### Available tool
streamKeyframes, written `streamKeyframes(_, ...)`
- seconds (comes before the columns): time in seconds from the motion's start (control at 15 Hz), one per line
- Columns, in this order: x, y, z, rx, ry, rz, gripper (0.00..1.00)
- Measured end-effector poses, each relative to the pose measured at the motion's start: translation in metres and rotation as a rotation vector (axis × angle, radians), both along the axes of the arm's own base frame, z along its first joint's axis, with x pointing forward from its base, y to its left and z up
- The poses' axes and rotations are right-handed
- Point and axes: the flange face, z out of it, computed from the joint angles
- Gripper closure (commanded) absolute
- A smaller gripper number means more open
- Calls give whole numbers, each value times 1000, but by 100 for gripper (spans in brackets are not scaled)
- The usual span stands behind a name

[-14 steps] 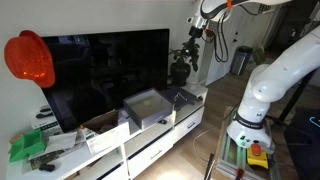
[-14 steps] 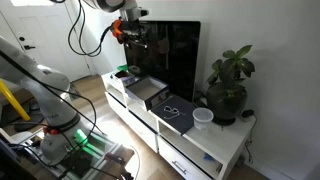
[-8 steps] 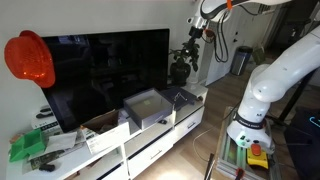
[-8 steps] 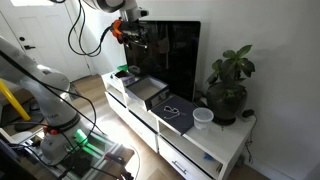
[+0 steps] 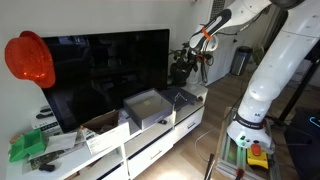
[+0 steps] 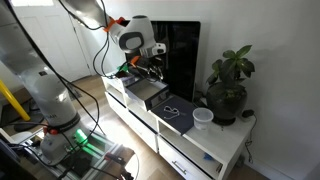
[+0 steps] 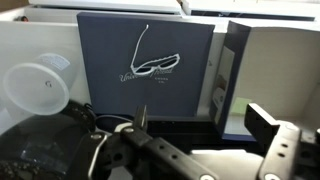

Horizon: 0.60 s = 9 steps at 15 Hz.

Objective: Hang the white sunglasses on the edge of the blue box

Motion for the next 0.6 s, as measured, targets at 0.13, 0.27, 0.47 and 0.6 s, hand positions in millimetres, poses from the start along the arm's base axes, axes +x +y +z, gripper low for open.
streamKeyframes(0.13, 5, -15, -43, 10, 32, -105, 0)
streamKeyframes(0.27, 10, -27, -78, 33, 77, -205, 0)
streamKeyframes(0.47, 21, -41, -123, 72, 144, -344, 0)
streamKeyframes(0.6, 30, -47, -149, 105, 185, -436, 0)
